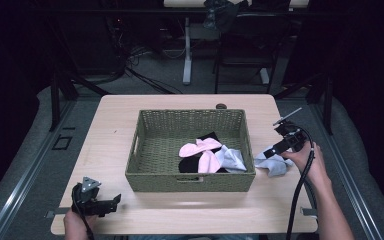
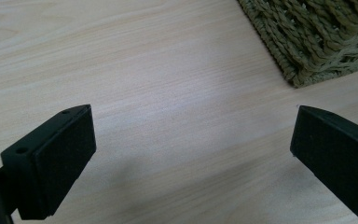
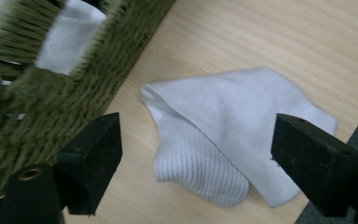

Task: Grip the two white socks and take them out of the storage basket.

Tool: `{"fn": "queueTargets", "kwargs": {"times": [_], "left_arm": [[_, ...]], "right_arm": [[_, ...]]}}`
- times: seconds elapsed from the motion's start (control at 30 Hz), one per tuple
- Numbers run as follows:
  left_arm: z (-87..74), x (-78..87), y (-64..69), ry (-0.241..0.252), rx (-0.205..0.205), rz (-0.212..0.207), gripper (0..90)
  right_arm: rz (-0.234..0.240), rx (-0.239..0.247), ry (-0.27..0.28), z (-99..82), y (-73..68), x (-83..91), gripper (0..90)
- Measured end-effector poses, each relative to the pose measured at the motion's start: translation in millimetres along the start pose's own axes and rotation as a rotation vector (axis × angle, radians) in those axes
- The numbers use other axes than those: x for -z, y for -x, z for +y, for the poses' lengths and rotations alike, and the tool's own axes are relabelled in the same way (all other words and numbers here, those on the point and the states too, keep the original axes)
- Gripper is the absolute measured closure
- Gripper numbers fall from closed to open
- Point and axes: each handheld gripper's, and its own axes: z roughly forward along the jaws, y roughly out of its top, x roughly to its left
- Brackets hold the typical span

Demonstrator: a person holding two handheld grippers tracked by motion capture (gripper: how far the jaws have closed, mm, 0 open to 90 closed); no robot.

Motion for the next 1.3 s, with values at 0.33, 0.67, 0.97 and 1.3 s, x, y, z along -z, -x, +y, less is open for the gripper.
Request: {"fn": "queueTargets", "kwargs": {"times": [0.33,0.67,0.97,1.3], "left_arm": [[-1.9,2.1,-0.7,0.003,-0.001,0.0,0.1],[-3.6,5.5,-1.1,0.008,0.006,0.008,0.1],[-3.2,4.4,-1.3,0.009,0.008,0.005,0.1],[-3.4,5.6,-1.4,0.011,0.004,0.003,0.1]], "right_arm": [[0.016,0.048,0.069,7.4,-20.3,32.5,5.3],[0.047,0.126,0.143,26.9,-51.0,65.4,1.5],[0.079,0.211,0.152,52.3,-81.4,68.9,1.7],[0.093,0.295,0.1,76.0,-112.3,52.0,2.4]]}}
